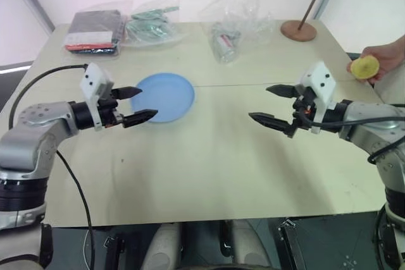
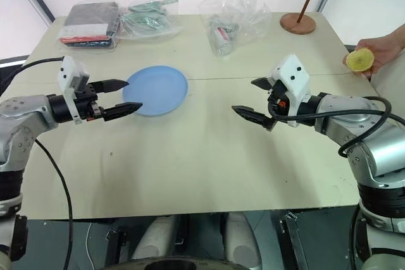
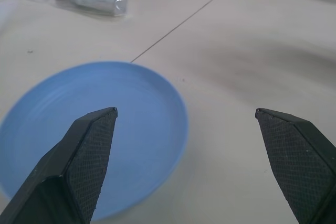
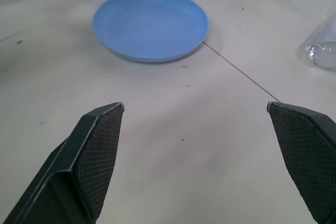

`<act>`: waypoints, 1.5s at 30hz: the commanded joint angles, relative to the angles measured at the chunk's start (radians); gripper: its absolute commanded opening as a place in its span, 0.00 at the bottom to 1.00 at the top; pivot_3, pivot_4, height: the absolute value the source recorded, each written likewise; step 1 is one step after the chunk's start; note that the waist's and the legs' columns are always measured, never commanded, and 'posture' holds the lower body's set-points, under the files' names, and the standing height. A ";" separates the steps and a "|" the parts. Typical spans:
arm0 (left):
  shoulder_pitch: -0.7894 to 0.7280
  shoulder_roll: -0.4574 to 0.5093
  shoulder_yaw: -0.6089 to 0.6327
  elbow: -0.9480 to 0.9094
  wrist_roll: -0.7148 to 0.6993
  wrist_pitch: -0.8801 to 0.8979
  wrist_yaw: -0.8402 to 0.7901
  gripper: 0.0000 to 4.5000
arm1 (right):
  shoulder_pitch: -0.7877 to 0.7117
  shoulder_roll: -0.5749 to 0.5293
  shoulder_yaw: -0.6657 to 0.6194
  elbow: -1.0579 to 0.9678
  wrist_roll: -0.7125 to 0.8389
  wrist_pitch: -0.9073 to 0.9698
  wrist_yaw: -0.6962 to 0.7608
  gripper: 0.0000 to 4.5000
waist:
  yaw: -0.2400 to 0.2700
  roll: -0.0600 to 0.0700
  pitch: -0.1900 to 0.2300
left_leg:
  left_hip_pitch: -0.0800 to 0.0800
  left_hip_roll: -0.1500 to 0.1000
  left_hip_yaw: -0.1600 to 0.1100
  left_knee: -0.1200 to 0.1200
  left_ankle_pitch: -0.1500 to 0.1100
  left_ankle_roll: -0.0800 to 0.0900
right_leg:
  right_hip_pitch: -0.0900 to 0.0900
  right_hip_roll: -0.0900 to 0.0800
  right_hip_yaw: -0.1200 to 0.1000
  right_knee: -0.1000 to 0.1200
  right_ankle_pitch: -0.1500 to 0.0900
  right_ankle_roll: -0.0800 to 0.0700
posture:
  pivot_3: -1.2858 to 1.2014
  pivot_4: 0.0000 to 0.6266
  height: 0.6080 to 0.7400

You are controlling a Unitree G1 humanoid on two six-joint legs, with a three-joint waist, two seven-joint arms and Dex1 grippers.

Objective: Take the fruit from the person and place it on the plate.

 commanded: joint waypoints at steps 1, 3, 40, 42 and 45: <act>0.011 0.018 0.053 -0.045 -0.016 -0.003 0.015 0.98 | -0.032 -0.006 -0.006 0.000 0.004 -0.016 0.012 1.00 | 0.000 0.000 0.000 | 0.000 0.000 0.000 0.000 0.000 0.000 | 0.000 0.000 0.000 0.000 0.000 0.000 | 0.52 0.24 1.00; 0.014 0.016 0.056 -0.051 -0.014 0.002 0.028 0.98 | -0.037 -0.005 0.000 0.006 0.000 -0.020 0.016 1.00 | 0.001 0.000 0.000 | 0.000 0.000 0.000 0.000 0.000 0.000 | 0.000 0.000 0.000 0.000 0.000 0.000 | 0.52 0.24 1.00; -0.001 -0.016 0.034 -0.058 -0.031 -0.006 0.057 0.98 | -0.038 -0.005 -0.004 0.010 -0.009 -0.019 0.016 1.00 | 0.003 0.000 0.000 | 0.000 0.000 0.000 0.000 0.000 0.000 | 0.000 0.000 0.000 0.000 0.000 0.000 | 0.52 0.24 1.00; -0.002 -0.017 0.034 -0.058 -0.031 -0.005 0.058 0.98 | -0.037 -0.004 -0.004 0.010 -0.008 -0.018 0.016 1.00 | 0.003 0.000 0.000 | 0.000 0.000 0.000 0.000 0.000 0.000 | 0.000 0.000 0.000 0.000 0.000 0.000 | 0.52 0.24 1.00; -0.003 -0.018 0.035 -0.058 -0.032 -0.005 0.059 0.98 | -0.036 -0.003 -0.004 0.008 -0.006 -0.017 0.013 1.00 | 0.003 0.000 0.000 | 0.000 0.000 0.000 0.000 0.000 0.000 | 0.000 0.000 0.000 0.000 0.000 0.000 | 0.52 0.24 1.00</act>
